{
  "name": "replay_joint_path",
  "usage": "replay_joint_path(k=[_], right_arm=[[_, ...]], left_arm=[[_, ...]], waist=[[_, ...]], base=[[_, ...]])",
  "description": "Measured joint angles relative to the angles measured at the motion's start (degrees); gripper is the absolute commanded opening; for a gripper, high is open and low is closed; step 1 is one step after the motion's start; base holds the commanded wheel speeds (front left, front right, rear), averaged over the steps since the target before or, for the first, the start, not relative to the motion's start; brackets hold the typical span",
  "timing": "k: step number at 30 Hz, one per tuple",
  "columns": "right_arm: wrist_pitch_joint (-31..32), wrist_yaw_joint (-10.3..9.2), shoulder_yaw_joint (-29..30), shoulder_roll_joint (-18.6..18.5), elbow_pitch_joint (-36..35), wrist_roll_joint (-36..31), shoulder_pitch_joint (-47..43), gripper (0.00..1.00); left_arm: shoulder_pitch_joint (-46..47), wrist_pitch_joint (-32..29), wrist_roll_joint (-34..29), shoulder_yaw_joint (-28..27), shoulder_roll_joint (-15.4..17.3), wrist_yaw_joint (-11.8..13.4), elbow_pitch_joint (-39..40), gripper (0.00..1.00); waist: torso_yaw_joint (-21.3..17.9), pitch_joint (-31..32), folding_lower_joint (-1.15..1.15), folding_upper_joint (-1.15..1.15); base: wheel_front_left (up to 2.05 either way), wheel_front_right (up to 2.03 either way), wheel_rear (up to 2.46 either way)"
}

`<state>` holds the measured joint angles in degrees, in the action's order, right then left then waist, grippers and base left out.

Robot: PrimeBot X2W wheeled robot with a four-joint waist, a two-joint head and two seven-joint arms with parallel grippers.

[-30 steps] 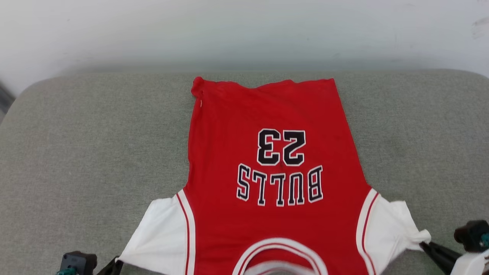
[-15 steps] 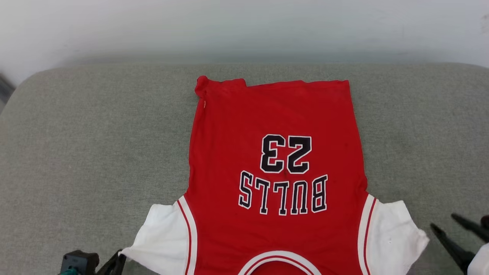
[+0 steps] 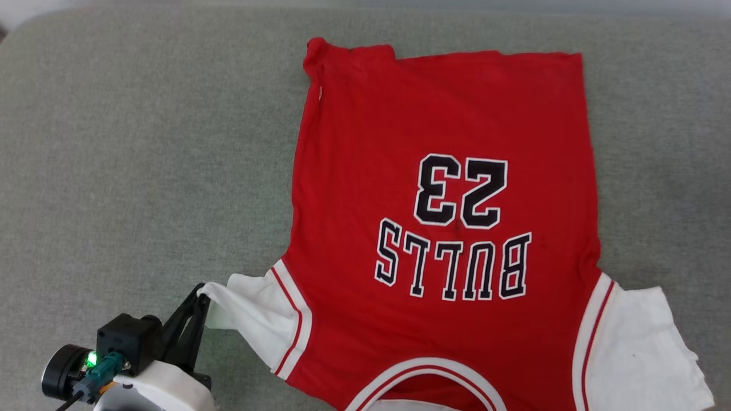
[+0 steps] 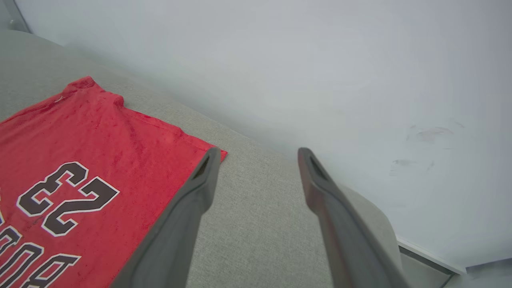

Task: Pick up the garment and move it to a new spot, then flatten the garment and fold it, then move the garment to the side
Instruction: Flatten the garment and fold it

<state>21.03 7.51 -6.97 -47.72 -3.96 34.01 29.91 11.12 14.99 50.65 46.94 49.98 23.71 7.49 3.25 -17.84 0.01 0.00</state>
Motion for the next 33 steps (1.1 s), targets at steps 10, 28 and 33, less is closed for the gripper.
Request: replay_joint_path(k=[10, 28, 33], right_arm=[[33.23, 0.00, -8.12, 1.43, 10.05, 5.34, 26.79, 1.00], [50.35, -0.01, -10.37, 6.01, 22.76, 1.32, 36.69, 1.00], [47.07, -0.01, -11.95, 4.93, 21.90, 2.30, 36.41, 0.00]], left_arm=[[5.24, 0.00, -5.33, -0.90, -2.81, -0.32, 2.54, 0.00], [9.68, 0.30, -11.93, -0.80, -8.54, -0.59, 4.81, 0.00], [9.88, 0.25, -12.20, -0.31, -9.03, -0.42, 4.44, 0.00]], waist=[[4.98, -10.31, 0.01, 0.00], [13.96, -23.38, -0.01, 0.00], [13.57, -22.60, -0.01, 0.00]], base=[[0.00, 0.00, 0.00], [0.00, 0.00, 0.00], [0.00, 0.00, 0.00]])
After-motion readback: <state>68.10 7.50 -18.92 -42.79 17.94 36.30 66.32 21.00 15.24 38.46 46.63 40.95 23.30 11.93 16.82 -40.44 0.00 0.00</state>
